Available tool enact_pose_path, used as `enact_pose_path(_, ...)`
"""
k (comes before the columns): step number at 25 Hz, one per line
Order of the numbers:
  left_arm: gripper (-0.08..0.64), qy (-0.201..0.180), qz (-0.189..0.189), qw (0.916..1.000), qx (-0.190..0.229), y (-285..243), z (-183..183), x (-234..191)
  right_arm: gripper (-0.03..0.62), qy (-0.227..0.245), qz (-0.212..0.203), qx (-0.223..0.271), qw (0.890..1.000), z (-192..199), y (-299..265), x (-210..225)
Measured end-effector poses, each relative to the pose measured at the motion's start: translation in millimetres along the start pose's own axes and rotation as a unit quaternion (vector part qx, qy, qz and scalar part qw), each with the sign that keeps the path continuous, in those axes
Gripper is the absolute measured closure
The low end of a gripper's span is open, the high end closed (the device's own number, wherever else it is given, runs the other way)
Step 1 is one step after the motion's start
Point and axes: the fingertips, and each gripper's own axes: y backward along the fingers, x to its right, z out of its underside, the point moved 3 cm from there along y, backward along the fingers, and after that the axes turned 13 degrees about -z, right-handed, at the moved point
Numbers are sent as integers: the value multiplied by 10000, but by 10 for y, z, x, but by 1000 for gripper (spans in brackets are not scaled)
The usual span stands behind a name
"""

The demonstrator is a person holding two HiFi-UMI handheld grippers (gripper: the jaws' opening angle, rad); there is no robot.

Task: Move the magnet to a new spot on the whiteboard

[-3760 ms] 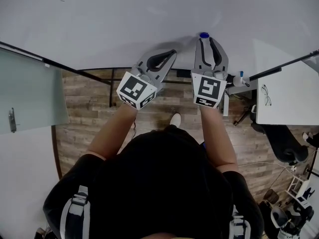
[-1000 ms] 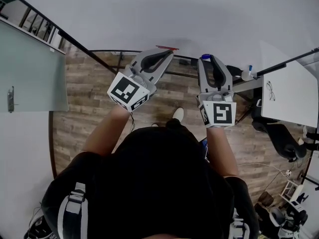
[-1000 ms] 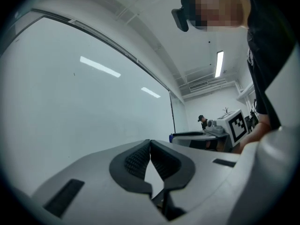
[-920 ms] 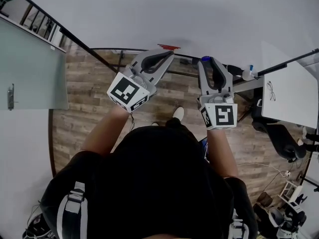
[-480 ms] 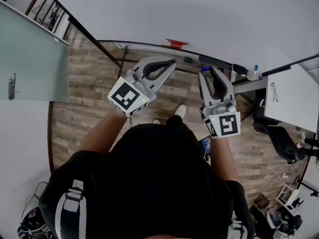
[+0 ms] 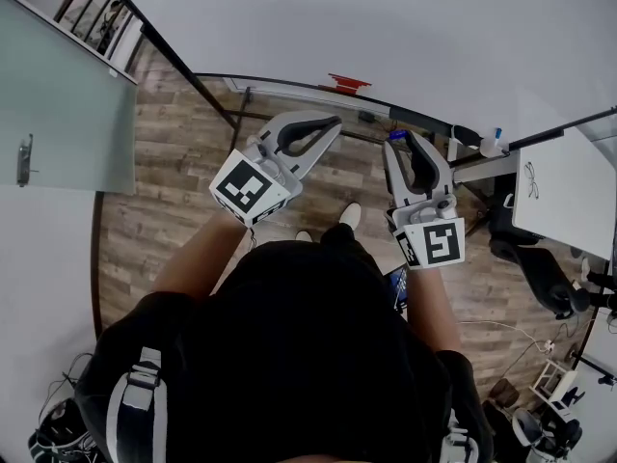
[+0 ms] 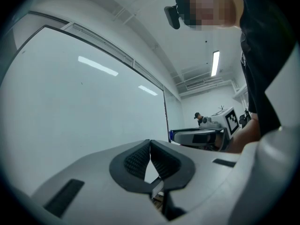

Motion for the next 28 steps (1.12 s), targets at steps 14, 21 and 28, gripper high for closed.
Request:
enact_pose_path(14,555,135,-89,9998,70,-8,-39,-7,474,7,77,-17,10000,-18,66,45)
enact_pose_path(21,555,188,-206,9996,71,-138,-27,-59,474,-46,109,-24,9999,20,73,218)
enact_pose_path(28,555,152,-306,9994,30,-399,-22,-141,474,-63,152,-21,9999,43,13,558)
